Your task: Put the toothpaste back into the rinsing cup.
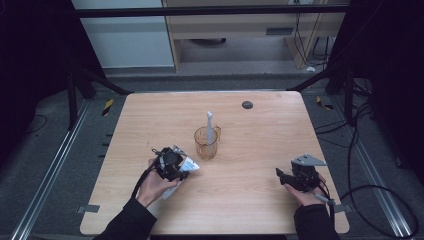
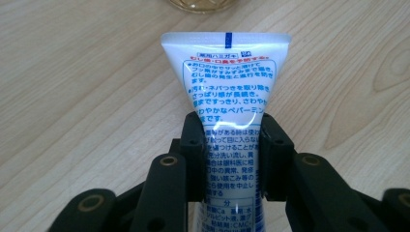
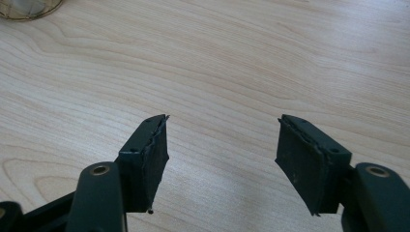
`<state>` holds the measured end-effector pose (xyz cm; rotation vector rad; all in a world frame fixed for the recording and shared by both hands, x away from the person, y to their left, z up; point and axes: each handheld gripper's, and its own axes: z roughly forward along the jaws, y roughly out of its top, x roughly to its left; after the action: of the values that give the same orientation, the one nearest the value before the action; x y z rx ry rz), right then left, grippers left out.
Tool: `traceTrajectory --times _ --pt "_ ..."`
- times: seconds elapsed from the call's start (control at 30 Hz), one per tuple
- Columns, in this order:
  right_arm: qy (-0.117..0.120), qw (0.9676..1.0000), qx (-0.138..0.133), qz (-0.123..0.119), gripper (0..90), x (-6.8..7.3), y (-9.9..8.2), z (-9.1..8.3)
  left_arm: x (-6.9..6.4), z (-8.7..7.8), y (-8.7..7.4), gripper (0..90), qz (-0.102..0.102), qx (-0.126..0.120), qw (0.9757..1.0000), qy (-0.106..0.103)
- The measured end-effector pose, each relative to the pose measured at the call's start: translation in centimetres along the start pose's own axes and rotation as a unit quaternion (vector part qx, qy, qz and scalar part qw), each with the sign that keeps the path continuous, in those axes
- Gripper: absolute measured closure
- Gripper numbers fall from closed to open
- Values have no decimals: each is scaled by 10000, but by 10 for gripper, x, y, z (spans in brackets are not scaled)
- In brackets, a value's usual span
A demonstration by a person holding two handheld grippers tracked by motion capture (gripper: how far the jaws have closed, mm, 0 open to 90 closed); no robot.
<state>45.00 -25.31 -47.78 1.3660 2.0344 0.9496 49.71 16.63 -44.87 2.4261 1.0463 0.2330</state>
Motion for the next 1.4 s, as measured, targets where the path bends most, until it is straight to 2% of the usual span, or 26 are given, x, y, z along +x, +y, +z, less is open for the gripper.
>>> traceTrajectory --times 0.1,0.23,0.4,0.67,0.97,1.1,1.17,1.23,1.3,1.4 --pt "-3 10000 0 0 356 0 0 0 3 -11 -2 688 -56 -229 9997 59" --pt "-7 10000 -15 19 356 1 0 0 7 -29 -3 689 -163 -572 9982 118" --pt "-36 10000 -43 15 355 0 -1 0 12 -47 -4 689 -282 -996 9943 248" --pt "-68 10000 -72 12 351 1 -1 0 16 -60 -1 689 -418 -1571 9853 518" --pt "-71 9999 -144 13 314 1 -1 0 25 -69 5 688 -504 -1891 9783 683" --pt "-61 9999 -148 36 306 2 -1 1 30 -73 11 688 -599 -2047 9741 746" --pt "-40 9999 -152 17 304 2 -1 1 32 -74 15 688 -635 -2159 9713 767" --pt "-35 9999 -150 32 302 2 -1 1 33 -74 20 688 -652 -2220 9696 791" --pt "-32 9999 -157 36 302 1 -1 1 34 -74 26 688 -708 -2350 9661 804" --pt "-31 9999 -160 34 302 1 -1 1 33 -73 32 689 -722 -2463 9629 833"
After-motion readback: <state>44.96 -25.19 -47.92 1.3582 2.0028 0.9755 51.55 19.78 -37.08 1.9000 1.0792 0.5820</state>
